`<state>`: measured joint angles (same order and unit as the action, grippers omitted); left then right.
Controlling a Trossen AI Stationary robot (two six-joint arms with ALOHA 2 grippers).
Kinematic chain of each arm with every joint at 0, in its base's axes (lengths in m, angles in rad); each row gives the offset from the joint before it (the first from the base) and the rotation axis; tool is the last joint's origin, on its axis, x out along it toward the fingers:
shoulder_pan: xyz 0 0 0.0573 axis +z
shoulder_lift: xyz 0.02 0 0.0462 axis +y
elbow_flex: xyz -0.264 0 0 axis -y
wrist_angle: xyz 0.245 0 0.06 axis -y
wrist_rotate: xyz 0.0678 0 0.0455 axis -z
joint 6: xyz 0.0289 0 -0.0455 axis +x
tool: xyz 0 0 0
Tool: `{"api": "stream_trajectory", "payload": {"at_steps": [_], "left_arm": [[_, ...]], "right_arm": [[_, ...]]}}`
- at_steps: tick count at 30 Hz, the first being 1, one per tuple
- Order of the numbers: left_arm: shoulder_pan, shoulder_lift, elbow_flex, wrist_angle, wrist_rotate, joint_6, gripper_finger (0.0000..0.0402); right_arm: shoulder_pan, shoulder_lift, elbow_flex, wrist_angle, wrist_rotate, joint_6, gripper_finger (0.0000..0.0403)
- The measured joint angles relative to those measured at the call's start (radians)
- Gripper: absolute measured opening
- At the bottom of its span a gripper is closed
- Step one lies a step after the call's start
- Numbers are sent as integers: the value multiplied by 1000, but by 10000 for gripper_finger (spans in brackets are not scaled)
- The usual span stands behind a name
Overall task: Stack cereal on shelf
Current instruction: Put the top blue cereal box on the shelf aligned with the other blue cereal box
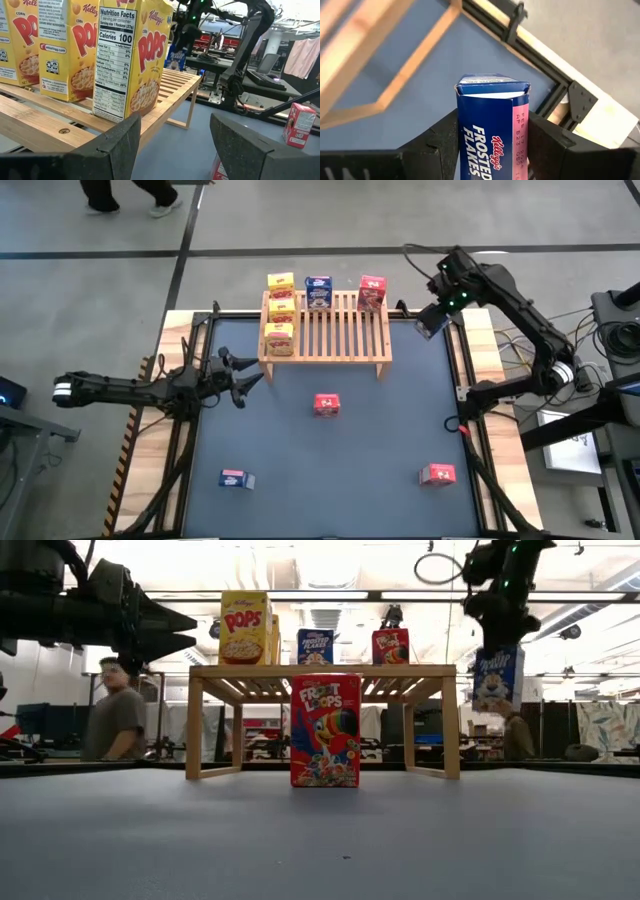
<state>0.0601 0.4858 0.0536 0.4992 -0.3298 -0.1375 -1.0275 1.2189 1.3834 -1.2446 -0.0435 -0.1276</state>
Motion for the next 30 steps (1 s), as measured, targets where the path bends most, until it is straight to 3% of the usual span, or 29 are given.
{"api": "stream_trajectory", "payload": {"at_steps": [20, 30], "left_arm": [[0, 0, 0, 1, 0, 0, 223], [0, 0, 0, 1, 0, 0, 223]], "right_arm": [[34, -167, 34, 85, -383, 33, 178], [182, -149, 92, 241, -410, 109, 178]]}}
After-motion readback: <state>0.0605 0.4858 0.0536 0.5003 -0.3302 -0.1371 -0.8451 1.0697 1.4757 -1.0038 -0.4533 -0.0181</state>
